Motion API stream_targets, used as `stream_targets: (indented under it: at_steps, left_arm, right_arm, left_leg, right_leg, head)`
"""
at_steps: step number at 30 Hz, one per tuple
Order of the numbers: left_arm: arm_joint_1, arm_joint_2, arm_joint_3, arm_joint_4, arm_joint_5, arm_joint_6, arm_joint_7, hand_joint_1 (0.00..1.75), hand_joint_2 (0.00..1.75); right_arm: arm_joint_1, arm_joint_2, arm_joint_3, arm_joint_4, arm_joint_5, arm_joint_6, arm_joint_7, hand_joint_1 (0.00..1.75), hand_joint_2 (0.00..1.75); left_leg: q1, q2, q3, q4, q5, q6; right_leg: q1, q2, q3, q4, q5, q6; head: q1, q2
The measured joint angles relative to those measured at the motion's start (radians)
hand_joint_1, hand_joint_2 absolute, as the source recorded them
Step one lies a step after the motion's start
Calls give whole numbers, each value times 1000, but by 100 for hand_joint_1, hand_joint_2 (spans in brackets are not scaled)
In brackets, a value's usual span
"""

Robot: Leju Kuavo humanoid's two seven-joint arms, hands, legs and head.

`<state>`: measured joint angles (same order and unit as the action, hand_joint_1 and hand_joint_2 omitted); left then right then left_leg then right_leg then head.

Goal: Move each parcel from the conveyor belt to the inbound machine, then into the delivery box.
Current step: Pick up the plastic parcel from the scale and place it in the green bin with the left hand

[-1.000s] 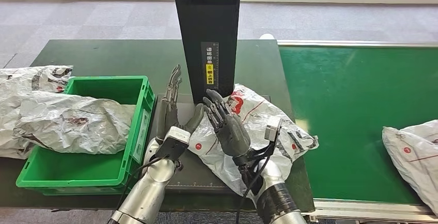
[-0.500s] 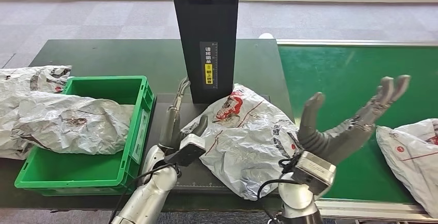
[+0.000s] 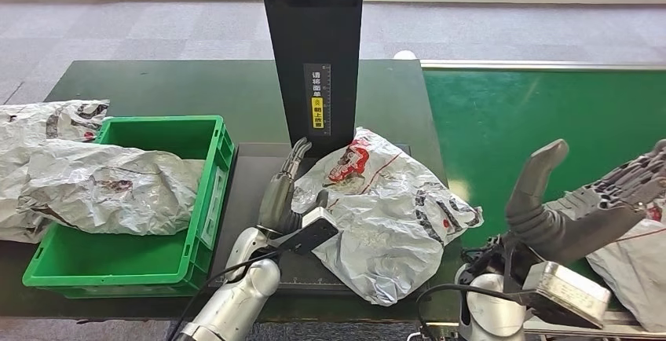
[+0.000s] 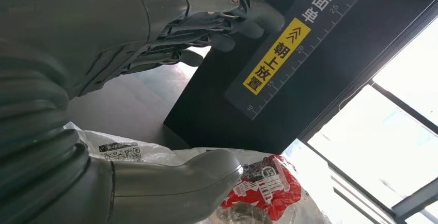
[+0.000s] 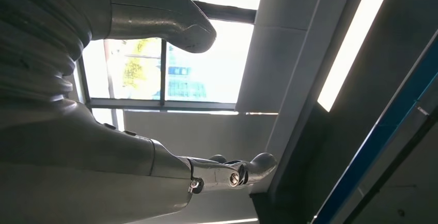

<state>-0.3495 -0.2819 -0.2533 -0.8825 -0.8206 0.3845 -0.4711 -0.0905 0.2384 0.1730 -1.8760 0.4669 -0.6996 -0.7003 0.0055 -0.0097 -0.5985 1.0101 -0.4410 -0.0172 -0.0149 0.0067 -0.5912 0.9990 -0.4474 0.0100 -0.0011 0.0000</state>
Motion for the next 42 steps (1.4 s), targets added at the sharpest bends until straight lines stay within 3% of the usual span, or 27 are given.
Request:
stream_targets:
  at_steps: [7,14,19,25,29,42]
  left_arm:
    - [-12,-1,-1,30,-66,-10,27,0,175]
    - [-36,-11,-29,131,-220,-89,93,0,175]
    - [-65,-45,-131,263,-413,-191,227,0,175]
    - [-90,-67,-248,349,-392,-213,239,2,175]
    - [-105,-73,-290,380,-391,-223,247,175,175]
    - [-124,-77,-340,422,-428,-143,318,175,175]
  right_arm:
    - [2,2,-13,-4,4,1,0,0,175]
    - [2,2,-16,6,-26,1,1,0,175]
    - [-2,2,-16,36,-39,1,1,0,175]
    - [-4,2,-20,61,-33,1,1,0,175]
    - [-5,2,-25,74,-36,1,1,0,175]
    - [-10,2,-25,116,-56,1,1,0,175]
  left_leg:
    - [0,0,0,0,0,0]
    - [0,0,0,0,0,0]
    - [0,-1,0,0,0,0]
    - [0,-3,1,0,0,1]
    - [0,-3,4,0,0,1]
    - [0,-3,10,0,-1,2]
  right_leg:
    - [0,0,0,0,0,0]
    - [0,0,0,0,0,0]
    - [0,-1,1,0,0,0]
    - [0,-3,4,-1,-1,1]
    - [0,-3,7,-1,-1,1]
    - [0,-3,13,-1,-2,1]
  head:
    - [0,0]
    - [0,0]
    - [0,0]
    - [0,0]
    - [0,0]
    - [0,0]
